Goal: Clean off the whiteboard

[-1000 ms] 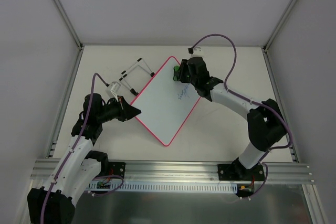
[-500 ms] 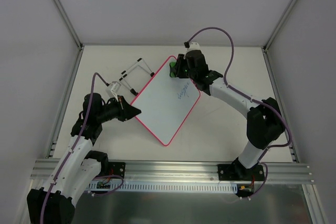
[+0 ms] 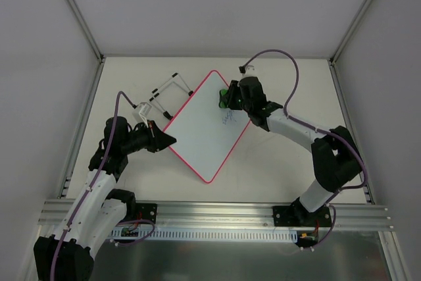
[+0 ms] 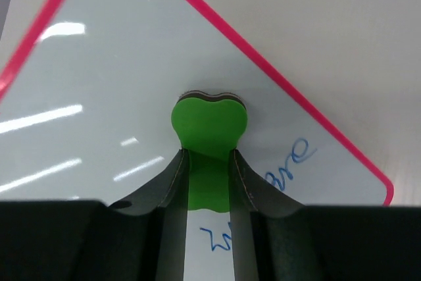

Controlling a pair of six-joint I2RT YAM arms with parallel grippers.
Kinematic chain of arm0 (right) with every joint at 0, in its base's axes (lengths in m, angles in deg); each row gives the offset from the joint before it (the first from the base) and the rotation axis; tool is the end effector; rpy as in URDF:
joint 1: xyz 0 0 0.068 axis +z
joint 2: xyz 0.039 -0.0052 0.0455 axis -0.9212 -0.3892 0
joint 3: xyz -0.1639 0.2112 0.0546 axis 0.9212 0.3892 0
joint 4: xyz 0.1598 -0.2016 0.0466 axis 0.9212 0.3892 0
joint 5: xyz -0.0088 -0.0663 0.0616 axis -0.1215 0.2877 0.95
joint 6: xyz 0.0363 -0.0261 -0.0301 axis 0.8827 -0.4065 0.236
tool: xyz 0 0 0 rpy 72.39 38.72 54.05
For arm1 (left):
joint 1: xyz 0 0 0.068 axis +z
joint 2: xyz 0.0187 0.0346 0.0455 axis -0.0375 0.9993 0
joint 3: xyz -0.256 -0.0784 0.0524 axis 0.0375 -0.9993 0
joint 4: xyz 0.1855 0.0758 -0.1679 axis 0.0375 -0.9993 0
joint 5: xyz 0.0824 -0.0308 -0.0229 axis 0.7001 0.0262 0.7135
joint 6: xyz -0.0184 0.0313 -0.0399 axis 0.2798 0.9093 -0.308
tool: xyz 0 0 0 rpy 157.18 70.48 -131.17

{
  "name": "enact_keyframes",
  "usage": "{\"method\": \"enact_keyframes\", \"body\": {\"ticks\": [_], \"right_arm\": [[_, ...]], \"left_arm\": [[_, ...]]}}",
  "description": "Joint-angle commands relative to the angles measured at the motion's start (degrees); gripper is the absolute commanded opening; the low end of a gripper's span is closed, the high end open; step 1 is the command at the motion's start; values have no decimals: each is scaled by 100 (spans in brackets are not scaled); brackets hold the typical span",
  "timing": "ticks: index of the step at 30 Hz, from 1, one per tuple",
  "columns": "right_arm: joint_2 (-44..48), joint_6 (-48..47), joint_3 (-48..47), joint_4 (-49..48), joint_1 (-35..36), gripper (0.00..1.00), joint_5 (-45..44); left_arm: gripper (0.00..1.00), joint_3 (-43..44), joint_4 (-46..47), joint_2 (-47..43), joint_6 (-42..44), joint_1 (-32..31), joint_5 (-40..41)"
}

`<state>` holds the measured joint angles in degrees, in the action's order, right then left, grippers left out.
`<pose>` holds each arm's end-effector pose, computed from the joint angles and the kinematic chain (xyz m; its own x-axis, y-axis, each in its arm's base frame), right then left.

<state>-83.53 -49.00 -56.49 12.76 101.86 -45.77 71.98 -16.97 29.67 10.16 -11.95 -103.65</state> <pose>0.3212 0.2192 0.2649 -0.4086 -0.0091 -0.9127 -0.4220 0.8885 0.1801 0.1627 -0.0512 0.2564 -0.5850 -0.2091 -0.7836 0.5378 0.6232 -0.5678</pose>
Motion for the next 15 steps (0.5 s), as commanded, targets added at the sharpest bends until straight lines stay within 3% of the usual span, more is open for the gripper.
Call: {"method": "enact_keyframes", "body": {"ticks": [1,8,15], "right_arm": [[202,659,1146,-224,92,0,-119],[300,916,2328,-770,-31,0,2],[510,722,1916,-849,381,0,82]], "left_arm": [[0,159,139,-17,1103,-154,-299],[0,150,138,45,1103,-154,-334],[0,176,130,115,1120,-154,-387]]}}
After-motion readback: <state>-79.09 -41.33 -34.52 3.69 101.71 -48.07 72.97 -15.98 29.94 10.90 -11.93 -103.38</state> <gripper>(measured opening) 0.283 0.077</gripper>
